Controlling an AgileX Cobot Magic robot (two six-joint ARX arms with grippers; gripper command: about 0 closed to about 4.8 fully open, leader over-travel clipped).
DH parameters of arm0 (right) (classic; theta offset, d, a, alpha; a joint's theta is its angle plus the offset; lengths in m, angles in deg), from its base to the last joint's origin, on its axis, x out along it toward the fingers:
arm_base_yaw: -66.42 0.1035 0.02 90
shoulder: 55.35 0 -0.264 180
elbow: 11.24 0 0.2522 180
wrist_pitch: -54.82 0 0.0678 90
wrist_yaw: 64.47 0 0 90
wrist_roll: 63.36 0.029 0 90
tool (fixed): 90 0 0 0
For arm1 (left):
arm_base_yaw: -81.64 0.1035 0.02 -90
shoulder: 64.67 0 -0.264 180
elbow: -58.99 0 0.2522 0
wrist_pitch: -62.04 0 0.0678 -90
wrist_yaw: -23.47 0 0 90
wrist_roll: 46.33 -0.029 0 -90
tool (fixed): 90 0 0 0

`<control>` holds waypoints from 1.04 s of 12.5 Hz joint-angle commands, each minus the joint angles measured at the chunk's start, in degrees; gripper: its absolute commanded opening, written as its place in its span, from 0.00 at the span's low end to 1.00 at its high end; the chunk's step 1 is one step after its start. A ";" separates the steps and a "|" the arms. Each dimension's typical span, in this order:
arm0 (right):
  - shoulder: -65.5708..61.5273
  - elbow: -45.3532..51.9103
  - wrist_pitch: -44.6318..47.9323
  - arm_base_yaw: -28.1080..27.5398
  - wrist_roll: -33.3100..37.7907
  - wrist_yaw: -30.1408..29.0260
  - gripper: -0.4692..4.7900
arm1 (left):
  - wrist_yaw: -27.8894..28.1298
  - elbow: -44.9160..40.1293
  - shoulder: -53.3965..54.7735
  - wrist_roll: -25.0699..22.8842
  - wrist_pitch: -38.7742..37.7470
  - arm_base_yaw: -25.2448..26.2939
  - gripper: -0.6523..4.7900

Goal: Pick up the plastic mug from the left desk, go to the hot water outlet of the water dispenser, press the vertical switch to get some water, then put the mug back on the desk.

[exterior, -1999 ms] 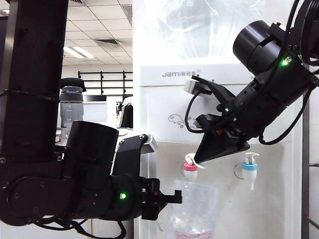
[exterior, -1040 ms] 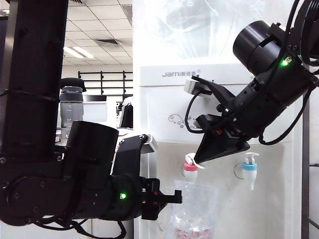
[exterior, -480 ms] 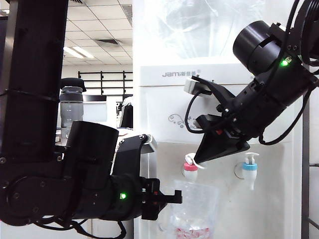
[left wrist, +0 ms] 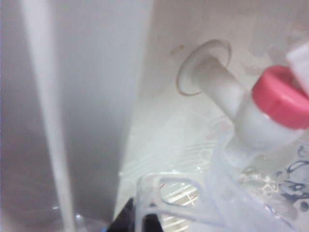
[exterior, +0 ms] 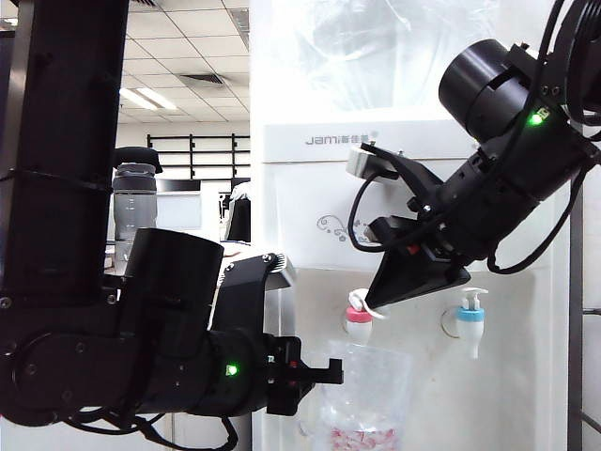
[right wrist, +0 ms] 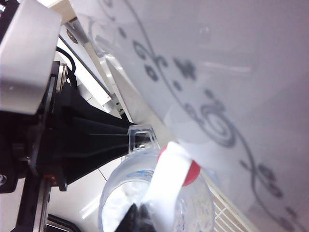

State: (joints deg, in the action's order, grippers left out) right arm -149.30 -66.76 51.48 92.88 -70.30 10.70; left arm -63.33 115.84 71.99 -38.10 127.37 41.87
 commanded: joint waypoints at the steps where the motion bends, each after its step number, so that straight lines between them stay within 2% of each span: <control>1: -1.14 -0.48 0.20 -1.05 3.76 5.95 0.08 | 1.97 0.31 -0.52 0.35 2.82 0.50 0.11; 13: -1.14 -0.48 1.03 -1.03 3.87 5.92 0.08 | 1.97 0.31 -0.52 0.35 2.82 0.50 0.11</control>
State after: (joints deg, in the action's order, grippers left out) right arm -149.35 -66.74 51.61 92.88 -70.30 10.70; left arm -63.33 115.84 71.99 -38.10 127.37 41.87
